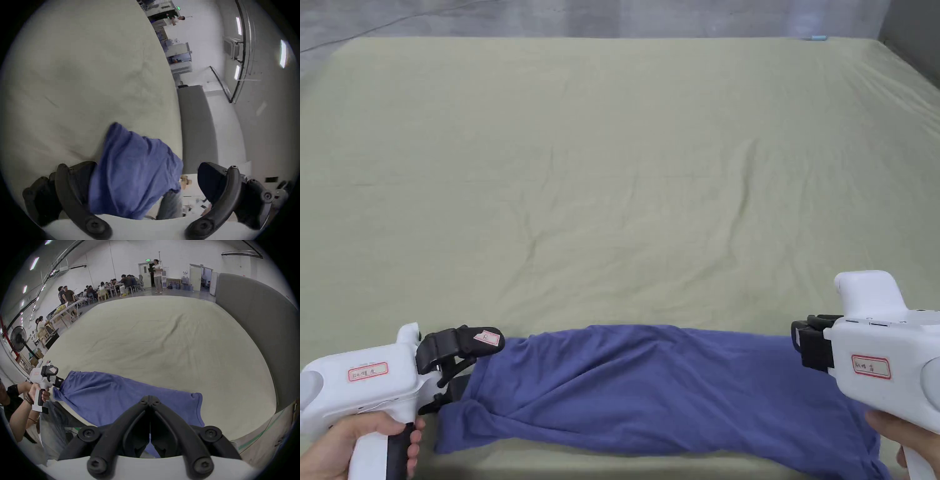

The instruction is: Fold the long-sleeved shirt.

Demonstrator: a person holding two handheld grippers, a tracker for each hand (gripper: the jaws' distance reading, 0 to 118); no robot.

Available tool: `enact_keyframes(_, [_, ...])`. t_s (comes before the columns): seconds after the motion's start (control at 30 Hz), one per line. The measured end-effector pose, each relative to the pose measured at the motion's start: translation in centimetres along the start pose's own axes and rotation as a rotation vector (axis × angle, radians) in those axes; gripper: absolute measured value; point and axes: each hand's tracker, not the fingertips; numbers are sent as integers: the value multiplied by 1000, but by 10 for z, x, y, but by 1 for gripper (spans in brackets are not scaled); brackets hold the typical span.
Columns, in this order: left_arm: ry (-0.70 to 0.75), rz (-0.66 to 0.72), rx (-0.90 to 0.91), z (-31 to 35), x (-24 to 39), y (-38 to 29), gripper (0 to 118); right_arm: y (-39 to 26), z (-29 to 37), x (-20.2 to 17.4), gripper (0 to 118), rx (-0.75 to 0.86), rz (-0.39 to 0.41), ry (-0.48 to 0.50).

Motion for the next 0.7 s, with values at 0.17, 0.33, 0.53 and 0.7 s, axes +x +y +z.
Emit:
enact_keyframes(0.17, [-39, -38, -105, -26, 7, -9, 118, -2, -1, -2, 3, -10, 5, 1])
enact_keyframes(0.33, [121, -82, -81, -43, 14, -6, 6, -4, 1, -2, 3, -14, 3, 0])
enact_keyframes(0.53, [193, -94, -54, -40, 12, -5, 6, -6, 7, 6, 3, -16, -1, -16])
enact_keyframes(0.7, [217, -57, 46, -20, 9, 13, 6, -5, 7, 7, 3, -22, 3, -32])
